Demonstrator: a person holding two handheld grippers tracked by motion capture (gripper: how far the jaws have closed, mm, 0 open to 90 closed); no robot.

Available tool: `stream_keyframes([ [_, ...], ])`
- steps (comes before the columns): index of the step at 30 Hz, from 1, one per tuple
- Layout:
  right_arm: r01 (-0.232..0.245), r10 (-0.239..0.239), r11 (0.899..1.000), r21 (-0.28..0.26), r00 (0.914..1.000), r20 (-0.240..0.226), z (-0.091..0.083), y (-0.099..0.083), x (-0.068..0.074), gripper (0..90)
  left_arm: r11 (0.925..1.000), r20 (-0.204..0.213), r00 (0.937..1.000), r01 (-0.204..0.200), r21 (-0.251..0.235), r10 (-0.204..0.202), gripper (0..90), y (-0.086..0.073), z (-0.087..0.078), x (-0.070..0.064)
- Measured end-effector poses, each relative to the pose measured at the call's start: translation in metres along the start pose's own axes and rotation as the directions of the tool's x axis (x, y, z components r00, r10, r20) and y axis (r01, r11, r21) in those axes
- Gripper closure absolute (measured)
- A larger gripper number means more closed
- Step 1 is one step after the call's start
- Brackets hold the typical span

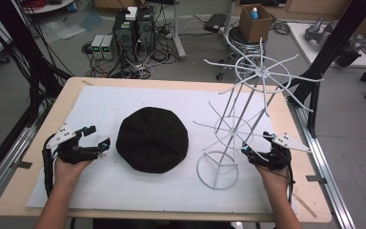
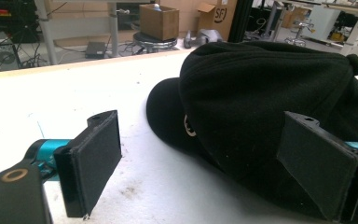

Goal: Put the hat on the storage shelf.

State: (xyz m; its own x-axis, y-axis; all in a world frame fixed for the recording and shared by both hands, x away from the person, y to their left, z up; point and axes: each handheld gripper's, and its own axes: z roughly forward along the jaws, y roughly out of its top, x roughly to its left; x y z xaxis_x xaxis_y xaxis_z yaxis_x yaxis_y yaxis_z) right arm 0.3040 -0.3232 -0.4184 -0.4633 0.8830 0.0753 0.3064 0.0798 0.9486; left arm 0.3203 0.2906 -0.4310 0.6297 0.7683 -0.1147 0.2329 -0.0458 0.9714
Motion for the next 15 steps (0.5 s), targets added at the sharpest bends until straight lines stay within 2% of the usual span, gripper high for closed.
stream_keyframes([
  [4,-0.014,0.014,1.0,0.009,0.9999,-0.006,0.0014,-0.001,-0.0017,3.2,1.0,0.001,1.0,0.001,0.008,-0.001,14.0,-0.0002,-0.0001,0.0],
  [8,0.001,-0.001,1.0,0.015,1.0,-0.009,0.0014,-0.0011,-0.0003,3.2,0.9998,-0.001,0.9999,-0.015,0.015,0.015,14.0,0.0,-0.0005,-0.001],
  [15,0.007,-0.007,1.0,0.018,1.0,-0.003,0.0006,-0.0004,0.0045,3.2,1.0,0.0,1.0,-0.003,0.002,0.003,14.0,0.001,-0.0015,-0.0005],
])
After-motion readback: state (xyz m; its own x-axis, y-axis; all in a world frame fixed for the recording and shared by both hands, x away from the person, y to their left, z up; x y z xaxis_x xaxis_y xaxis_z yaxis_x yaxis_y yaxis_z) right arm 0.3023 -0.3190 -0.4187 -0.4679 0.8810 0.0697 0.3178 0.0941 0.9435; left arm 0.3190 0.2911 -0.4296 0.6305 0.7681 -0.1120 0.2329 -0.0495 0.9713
